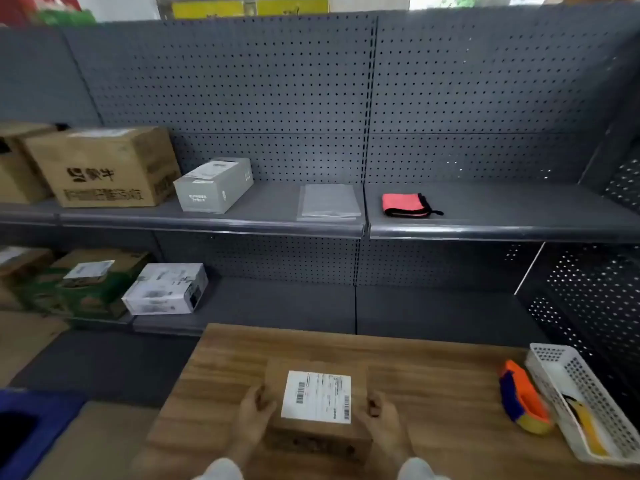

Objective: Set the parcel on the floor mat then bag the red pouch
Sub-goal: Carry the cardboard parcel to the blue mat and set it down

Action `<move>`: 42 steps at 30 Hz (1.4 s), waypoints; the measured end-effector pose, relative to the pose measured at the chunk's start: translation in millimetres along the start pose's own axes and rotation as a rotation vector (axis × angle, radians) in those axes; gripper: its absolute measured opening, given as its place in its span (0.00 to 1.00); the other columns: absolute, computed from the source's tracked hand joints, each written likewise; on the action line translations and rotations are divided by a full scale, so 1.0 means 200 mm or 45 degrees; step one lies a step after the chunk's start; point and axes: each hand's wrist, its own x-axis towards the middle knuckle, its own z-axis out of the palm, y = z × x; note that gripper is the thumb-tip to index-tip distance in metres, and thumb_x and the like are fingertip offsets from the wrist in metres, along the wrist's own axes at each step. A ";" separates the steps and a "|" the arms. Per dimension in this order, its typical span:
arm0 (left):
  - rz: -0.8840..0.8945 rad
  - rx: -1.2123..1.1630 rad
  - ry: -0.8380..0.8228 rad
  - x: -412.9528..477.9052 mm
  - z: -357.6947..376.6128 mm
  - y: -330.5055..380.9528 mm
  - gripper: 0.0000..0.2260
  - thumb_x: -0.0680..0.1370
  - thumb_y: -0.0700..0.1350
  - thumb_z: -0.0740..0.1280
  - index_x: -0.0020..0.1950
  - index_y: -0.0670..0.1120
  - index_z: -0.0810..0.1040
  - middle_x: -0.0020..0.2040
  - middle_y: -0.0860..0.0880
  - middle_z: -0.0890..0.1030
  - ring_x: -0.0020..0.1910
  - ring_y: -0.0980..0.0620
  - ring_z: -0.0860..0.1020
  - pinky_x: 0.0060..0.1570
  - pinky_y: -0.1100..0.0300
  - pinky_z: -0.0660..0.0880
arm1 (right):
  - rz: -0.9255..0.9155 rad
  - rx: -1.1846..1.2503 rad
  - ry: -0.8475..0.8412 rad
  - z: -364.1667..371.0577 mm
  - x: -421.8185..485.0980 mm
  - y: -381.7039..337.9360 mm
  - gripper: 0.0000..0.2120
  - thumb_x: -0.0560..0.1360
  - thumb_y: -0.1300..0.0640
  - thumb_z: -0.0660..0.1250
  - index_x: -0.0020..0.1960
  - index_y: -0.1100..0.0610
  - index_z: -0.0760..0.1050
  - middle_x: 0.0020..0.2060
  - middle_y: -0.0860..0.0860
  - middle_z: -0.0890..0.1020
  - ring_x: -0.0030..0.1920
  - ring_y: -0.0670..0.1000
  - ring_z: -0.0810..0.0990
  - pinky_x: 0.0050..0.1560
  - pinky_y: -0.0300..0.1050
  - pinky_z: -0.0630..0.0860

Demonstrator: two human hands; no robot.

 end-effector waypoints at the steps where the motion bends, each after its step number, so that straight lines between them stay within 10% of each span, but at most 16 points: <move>1: -0.017 -0.039 0.044 0.02 0.01 -0.01 0.24 0.74 0.31 0.72 0.68 0.34 0.71 0.62 0.38 0.78 0.64 0.40 0.76 0.64 0.52 0.70 | -0.006 0.048 0.014 0.00 0.00 0.00 0.20 0.67 0.51 0.79 0.56 0.47 0.77 0.47 0.42 0.85 0.48 0.44 0.84 0.54 0.42 0.79; 11: -0.011 -0.060 0.114 0.03 0.00 -0.10 0.24 0.69 0.26 0.74 0.63 0.38 0.76 0.56 0.39 0.82 0.59 0.41 0.79 0.64 0.47 0.73 | -0.012 0.297 0.059 -0.02 -0.06 -0.03 0.19 0.70 0.66 0.77 0.52 0.48 0.75 0.48 0.51 0.83 0.47 0.47 0.81 0.45 0.38 0.74; 30: 0.052 -0.376 0.341 -0.15 -0.31 0.04 0.22 0.73 0.33 0.73 0.65 0.42 0.74 0.59 0.46 0.81 0.61 0.48 0.78 0.62 0.51 0.76 | -0.276 0.305 0.059 0.15 -0.04 -0.33 0.21 0.73 0.57 0.76 0.62 0.47 0.75 0.59 0.49 0.78 0.56 0.46 0.78 0.59 0.54 0.78; 37: 0.053 -0.516 0.378 -0.14 -0.54 -0.05 0.21 0.73 0.30 0.73 0.63 0.38 0.74 0.54 0.49 0.80 0.57 0.49 0.78 0.45 0.72 0.77 | -0.302 0.261 0.004 0.36 -0.09 -0.48 0.21 0.73 0.56 0.76 0.61 0.43 0.74 0.59 0.49 0.78 0.56 0.48 0.79 0.58 0.53 0.79; 42: 0.019 -0.541 0.421 -0.12 -0.74 -0.13 0.21 0.72 0.33 0.75 0.62 0.41 0.75 0.59 0.47 0.79 0.60 0.49 0.77 0.60 0.56 0.76 | -0.328 0.233 -0.048 0.53 -0.13 -0.62 0.22 0.73 0.55 0.76 0.64 0.45 0.73 0.59 0.47 0.78 0.57 0.46 0.78 0.58 0.54 0.80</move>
